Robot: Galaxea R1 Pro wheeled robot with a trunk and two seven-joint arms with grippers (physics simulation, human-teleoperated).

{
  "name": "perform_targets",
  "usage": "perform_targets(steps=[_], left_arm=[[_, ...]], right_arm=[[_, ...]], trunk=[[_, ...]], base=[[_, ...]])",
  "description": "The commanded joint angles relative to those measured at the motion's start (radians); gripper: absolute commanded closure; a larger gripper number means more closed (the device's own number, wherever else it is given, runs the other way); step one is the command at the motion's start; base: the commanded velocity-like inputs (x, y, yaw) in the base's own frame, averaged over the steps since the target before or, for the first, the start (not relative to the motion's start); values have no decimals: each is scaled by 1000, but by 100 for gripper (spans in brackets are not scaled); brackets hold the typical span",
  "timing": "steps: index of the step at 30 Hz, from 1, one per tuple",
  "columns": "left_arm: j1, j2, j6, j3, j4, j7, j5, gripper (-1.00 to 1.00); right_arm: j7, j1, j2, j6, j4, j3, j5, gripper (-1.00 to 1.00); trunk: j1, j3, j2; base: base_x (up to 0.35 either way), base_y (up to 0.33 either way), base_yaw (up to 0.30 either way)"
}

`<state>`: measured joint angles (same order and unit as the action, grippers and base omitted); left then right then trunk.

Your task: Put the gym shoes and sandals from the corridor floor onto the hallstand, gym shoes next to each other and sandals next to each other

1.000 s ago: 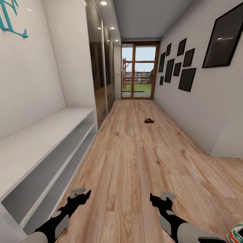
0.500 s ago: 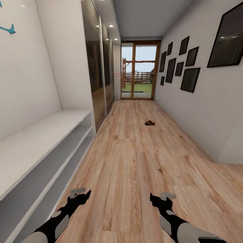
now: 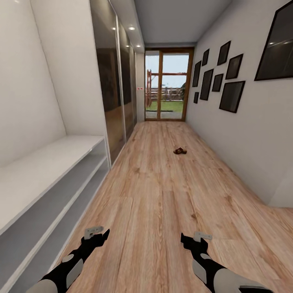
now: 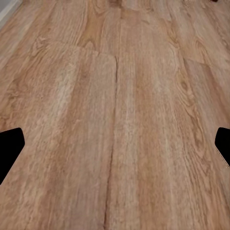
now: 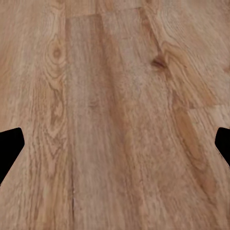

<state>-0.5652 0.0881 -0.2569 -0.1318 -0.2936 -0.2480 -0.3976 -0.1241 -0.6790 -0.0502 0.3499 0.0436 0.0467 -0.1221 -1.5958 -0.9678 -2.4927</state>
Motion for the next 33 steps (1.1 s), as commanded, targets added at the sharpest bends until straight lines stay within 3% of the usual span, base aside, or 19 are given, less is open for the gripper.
perform_targets(steps=[1, 33], left_arm=[[-1, 1, -4, -8, 1, -2, -10, -100], [-1, 1, -4, -8, 2, -2, -10, -100]], right_arm=[[1, -1, 0, 4, -1, 4, -5, -100], [1, -1, 0, 3, -1, 4, -4, -100]], trunk=[[0, -1, 0], [0, -1, 0]], base=[[347, -131, 0], [343, -152, 0]])
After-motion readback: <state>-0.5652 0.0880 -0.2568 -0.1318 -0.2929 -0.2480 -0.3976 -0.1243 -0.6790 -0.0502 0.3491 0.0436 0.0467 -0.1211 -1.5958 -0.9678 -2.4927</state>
